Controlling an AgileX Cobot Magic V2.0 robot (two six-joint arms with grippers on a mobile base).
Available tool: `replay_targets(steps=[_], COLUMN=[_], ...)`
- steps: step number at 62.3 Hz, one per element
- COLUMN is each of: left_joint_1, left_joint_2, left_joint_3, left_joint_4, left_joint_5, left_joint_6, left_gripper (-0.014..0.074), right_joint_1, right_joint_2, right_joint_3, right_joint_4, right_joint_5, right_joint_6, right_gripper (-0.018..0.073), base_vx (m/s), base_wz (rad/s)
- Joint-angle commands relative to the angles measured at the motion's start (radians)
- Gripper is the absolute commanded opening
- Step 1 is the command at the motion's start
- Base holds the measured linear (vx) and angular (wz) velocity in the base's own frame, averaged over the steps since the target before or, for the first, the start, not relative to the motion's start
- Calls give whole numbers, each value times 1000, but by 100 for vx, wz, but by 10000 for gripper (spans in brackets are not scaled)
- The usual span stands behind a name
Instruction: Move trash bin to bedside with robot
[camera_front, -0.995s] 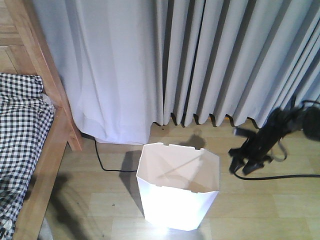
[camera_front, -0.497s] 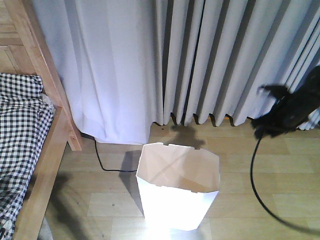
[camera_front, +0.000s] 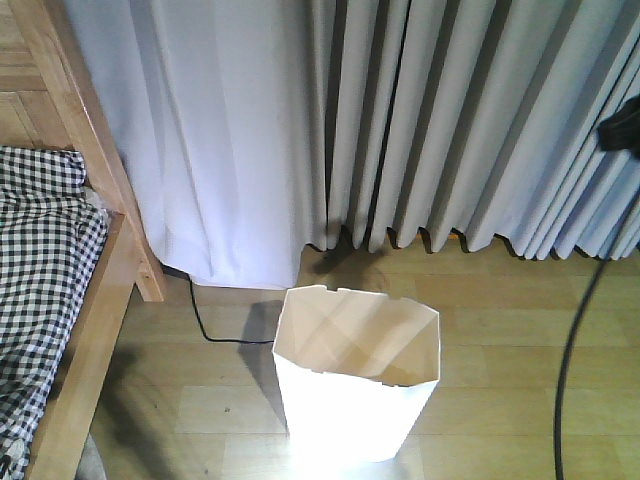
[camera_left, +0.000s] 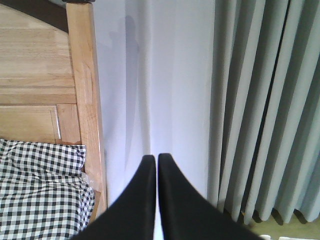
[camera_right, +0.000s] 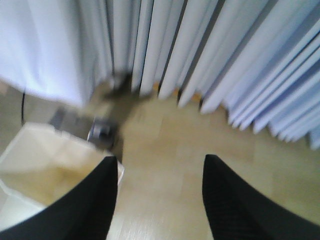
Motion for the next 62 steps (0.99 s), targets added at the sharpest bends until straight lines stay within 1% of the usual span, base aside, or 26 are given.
replay_targets(steps=[1, 7, 17, 21, 30, 34, 45, 51, 53, 57, 61, 62], left_joint_1=[-5, -5, -5, -5, -5, -5, -5, -5, -5, -5, -5, -5], left_joint_2=[-10, -10, -10, -10, -10, -10, -10, -10, -10, -10, -10, -10], left_joint_3=[28, 28, 28, 28, 28, 28, 28, 28, 28, 28, 28, 28], left_joint_4=[-3, -3, -3, -3, -3, -3, -3, -3, -3, -3, -3, -3], left_joint_5=[-77, -77, -77, -77, -77, -77, -77, -77, -77, -77, -77, -77], left_joint_6=[-9, -9, -9, -9, -9, -9, -9, -9, -9, -9, -9, -9], left_gripper=[-6, -6, -6, -6, -6, -6, -6, -6, -6, -6, -6, -6], right_joint_1=[-5, -5, -2, 24, 116, 125, 124, 124, 124, 124, 124, 124], right_joint_2=[-155, -296, -529, -598, -730, -794, -964, -1008, -1016, -1020, -1020, -1020], right_joint_3=[20, 112, 314, 389, 545, 605, 759, 830, 845, 856, 857, 857], right_joint_4=[30, 40, 65, 75, 74, 74, 75, 75, 75, 74, 74, 74], right_joint_5=[-66, -126, -270, -313, -388, -423, -566, -621, -634, -666, -670, -668], right_joint_6=[-26, -34, -33, -26, -26, -26, 90, 109, 109, 109, 109, 109], right_gripper=[366, 366, 366, 366, 366, 366, 366, 363, 353, 298, 201, 165], base_vx=[0, 0, 0, 0, 0, 0, 0, 0, 0, 0, 0, 0], base_wz=[0, 0, 0, 0, 0, 0, 0, 0, 0, 0, 0, 0])
